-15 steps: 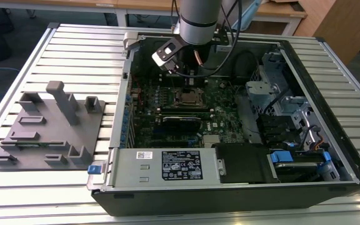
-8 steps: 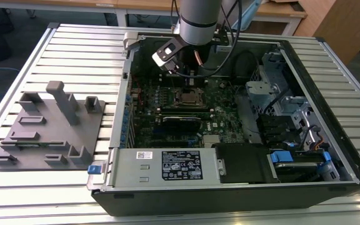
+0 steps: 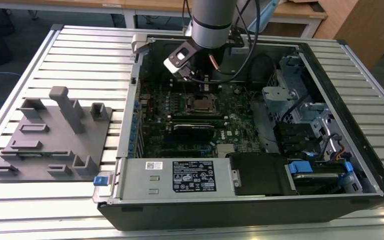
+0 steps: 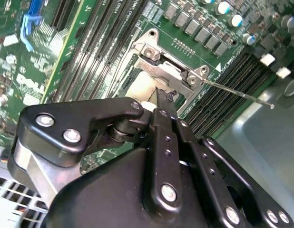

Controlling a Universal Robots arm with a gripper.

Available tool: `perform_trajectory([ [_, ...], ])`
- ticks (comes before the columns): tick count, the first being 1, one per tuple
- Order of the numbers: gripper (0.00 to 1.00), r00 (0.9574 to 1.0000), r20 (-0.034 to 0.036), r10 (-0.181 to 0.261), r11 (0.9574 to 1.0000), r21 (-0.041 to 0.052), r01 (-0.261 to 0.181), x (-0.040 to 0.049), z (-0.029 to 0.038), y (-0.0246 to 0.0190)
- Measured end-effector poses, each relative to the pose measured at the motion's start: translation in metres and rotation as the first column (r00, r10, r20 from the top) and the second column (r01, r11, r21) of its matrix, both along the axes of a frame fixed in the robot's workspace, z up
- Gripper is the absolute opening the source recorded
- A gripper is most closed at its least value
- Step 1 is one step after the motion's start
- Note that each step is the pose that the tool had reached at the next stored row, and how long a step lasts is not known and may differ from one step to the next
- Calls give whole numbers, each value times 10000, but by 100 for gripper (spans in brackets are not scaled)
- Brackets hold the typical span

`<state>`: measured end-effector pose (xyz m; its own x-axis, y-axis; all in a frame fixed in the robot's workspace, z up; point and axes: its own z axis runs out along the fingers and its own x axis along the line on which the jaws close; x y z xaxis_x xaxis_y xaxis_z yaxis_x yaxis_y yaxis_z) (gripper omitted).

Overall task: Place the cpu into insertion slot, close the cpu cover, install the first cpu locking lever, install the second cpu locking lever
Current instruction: 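Close the cpu cover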

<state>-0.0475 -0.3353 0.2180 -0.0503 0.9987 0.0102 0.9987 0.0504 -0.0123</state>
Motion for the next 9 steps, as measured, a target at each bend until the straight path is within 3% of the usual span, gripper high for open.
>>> perform_trajectory([
  [5, 10, 9959, 0, 904, 9959, 0, -904, 0, -3, 0],
  [9, 10, 9866, -1, 1634, 9866, 0, -1634, 0, -6, 0],
])
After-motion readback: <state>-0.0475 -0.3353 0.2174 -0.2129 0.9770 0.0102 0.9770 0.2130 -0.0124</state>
